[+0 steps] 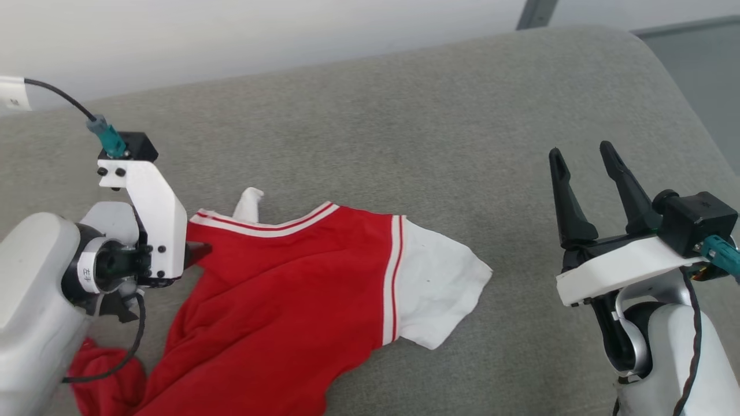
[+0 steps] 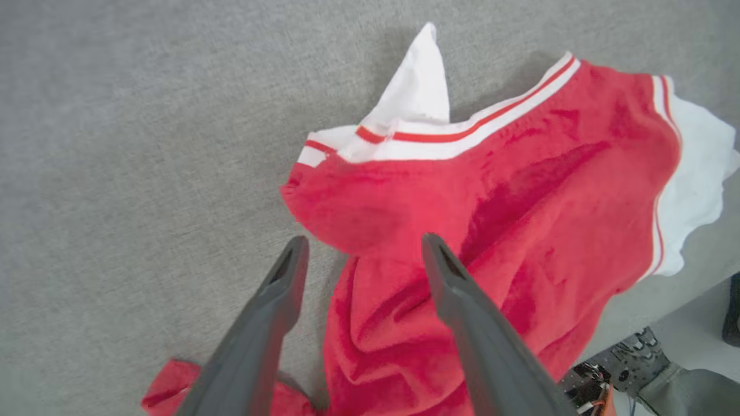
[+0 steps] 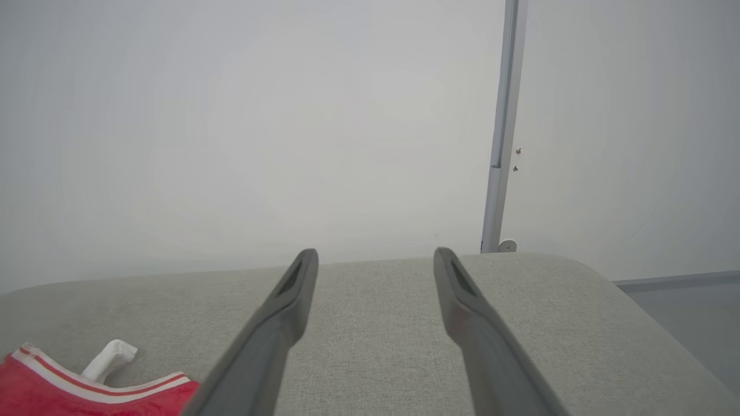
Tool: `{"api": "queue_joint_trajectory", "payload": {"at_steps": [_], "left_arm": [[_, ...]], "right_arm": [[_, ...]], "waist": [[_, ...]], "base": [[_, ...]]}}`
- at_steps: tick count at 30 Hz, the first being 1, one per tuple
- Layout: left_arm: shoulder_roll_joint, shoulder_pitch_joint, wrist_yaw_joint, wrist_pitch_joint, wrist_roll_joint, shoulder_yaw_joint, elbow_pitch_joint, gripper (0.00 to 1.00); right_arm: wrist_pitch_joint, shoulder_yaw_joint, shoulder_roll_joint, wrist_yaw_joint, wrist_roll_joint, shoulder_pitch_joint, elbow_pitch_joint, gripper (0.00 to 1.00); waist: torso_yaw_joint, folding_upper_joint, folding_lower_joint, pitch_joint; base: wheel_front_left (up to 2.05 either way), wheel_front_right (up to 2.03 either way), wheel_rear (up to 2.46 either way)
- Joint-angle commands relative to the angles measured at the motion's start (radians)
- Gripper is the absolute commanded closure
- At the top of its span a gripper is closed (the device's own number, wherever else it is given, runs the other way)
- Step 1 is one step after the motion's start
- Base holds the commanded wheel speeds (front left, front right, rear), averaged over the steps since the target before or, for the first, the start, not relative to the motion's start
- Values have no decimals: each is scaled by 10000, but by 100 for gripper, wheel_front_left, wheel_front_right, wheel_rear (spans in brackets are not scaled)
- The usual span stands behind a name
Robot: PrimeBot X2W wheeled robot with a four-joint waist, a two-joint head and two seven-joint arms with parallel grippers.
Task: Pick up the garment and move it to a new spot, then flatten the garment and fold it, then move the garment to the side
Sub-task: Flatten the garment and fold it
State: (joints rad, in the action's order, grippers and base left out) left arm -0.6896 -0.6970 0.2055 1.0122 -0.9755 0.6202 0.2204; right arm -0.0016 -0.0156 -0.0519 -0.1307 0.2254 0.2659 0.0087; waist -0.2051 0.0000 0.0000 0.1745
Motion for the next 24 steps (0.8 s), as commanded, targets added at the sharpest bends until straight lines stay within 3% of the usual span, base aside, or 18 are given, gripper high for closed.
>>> {"api": "queue_joint_trajectory", "payload": {"at_steps": [1, 7, 11, 12, 13, 24], "left_arm": [[29, -72, 31, -84, 85, 19, 194, 0], [318, 155, 70, -429, 41, 13, 1476, 0], [697, 207, -183, -787, -330, -216, 2136, 0], [767, 153, -263, -901, -426, -290, 2233, 56], [806, 80, -391, -1002, -448, -312, 2324, 100], [974, -687, -1032, -1046, -577, -412, 2540, 100]], "right_arm": [[-63, -28, -5, -1, 51, 32, 24, 0], [-146, -71, 3, -1, 124, 135, 90, 0], [-220, -63, 7, -1, 178, 167, 143, 0], [-226, -59, 8, -1, 164, 182, 164, 0], [-250, -50, 9, -1, 155, 202, 183, 0], [-371, 19, 10, -1, 296, 279, 414, 0]], "waist": [[-174, 0, 0, 125], [-435, 0, 0, 386], [-445, 0, 0, 542], [-426, 0, 0, 569], [-402, 0, 0, 591], [-47, 0, 0, 570]], "base": [[0, 0, 0], [0, 0, 0], [0, 0, 0], [0, 0, 0], [0, 0, 0], [0, 0, 0]]}}
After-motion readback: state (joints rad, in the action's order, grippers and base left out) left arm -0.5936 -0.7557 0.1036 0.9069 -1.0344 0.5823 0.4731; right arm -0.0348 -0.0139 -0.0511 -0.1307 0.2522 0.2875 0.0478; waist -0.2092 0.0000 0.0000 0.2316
